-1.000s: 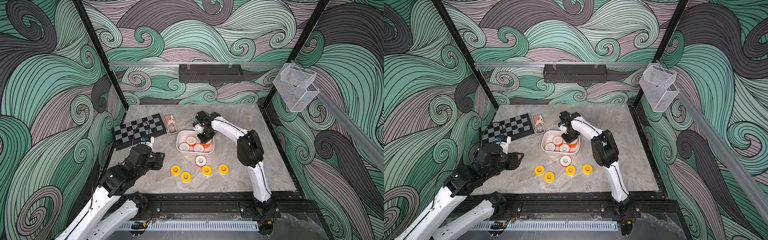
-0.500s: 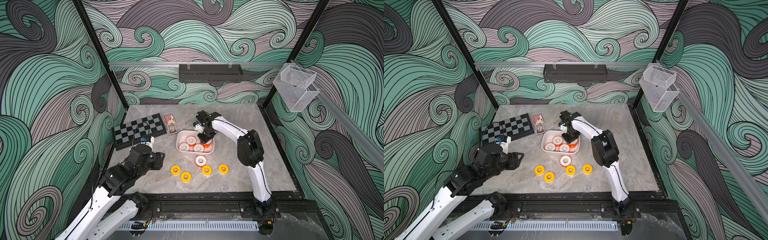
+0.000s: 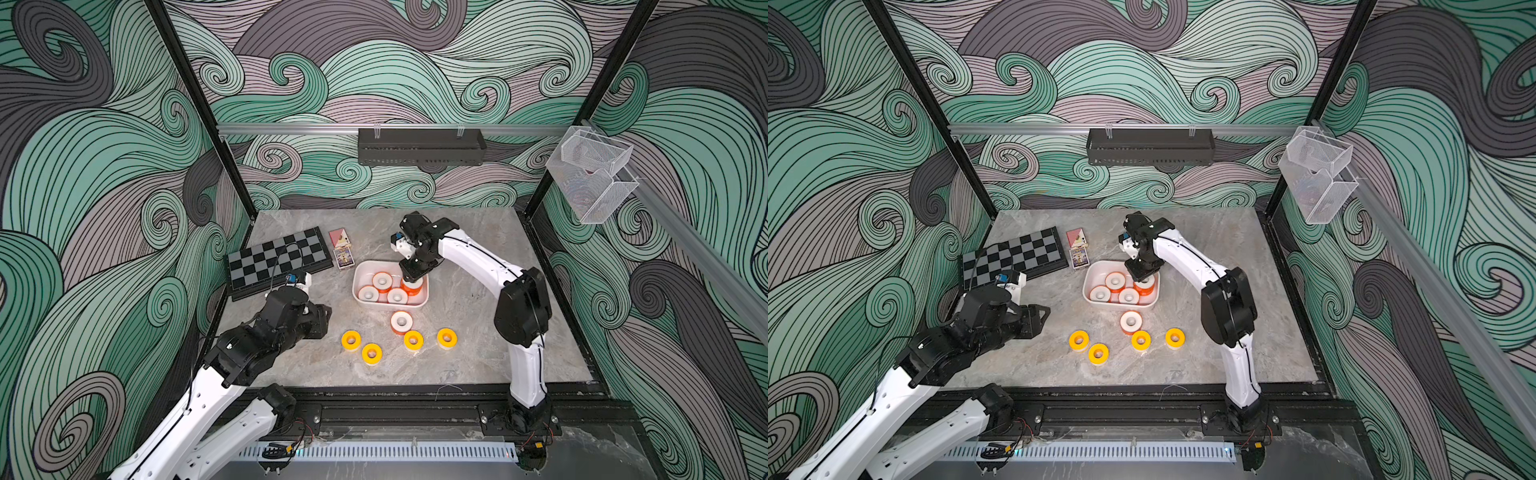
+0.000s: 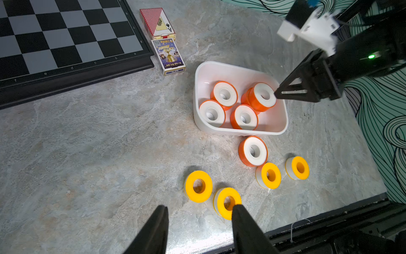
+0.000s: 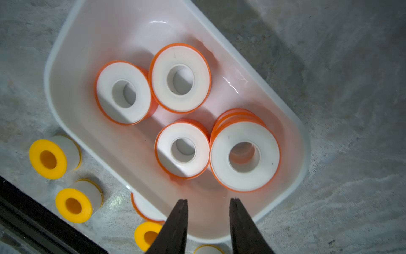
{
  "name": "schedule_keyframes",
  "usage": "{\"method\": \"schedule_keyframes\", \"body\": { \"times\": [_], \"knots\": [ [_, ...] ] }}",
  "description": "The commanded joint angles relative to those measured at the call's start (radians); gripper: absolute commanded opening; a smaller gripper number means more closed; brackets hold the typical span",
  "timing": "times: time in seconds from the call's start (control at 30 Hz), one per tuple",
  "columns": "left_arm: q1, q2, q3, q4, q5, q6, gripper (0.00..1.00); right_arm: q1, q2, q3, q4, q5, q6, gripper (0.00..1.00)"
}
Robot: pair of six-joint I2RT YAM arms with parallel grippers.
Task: Put the sealing tape into the storage box
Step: Place the sealing tape in the storage box, then pick up the sealing tape at the center of the board.
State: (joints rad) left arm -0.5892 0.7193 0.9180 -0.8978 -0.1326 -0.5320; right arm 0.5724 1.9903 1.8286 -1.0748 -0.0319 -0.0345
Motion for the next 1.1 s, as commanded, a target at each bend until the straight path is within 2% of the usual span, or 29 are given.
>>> {"method": "schedule_keyframes", "body": {
  "times": [0.0, 0.13, 0.33, 0.5, 0.77, 1.07],
  "knots": [
    [0.006, 0.057, -0.008, 0.021, 0.067, 0.002, 0.51, 0.001, -0.151, -0.133, 0.052, -0.017, 0.052, 0.37],
    [-0.027, 0.193, 0.014, 0.053, 0.169, -0.031, 0.46, -0.004, -0.368, -0.403, 0.189, 0.034, 0.163, 0.37],
    [-0.143, 0.425, 0.028, 0.19, 0.131, -0.068, 0.46, -0.002, -0.725, -0.854, 0.427, 0.063, 0.292, 0.39],
    [-0.221, 0.625, 0.092, 0.263, 0.098, -0.1, 0.47, -0.002, -0.896, -1.074, 0.532, 0.113, 0.351, 0.4],
    [-0.262, 0.872, 0.177, 0.339, 0.028, -0.147, 0.48, -0.004, -1.045, -1.221, 0.596, 0.132, 0.363, 0.41],
    [-0.265, 1.013, 0.242, 0.4, -0.009, -0.18, 0.48, -0.002, -1.055, -1.233, 0.592, 0.115, 0.362, 0.42]
  ]
}}
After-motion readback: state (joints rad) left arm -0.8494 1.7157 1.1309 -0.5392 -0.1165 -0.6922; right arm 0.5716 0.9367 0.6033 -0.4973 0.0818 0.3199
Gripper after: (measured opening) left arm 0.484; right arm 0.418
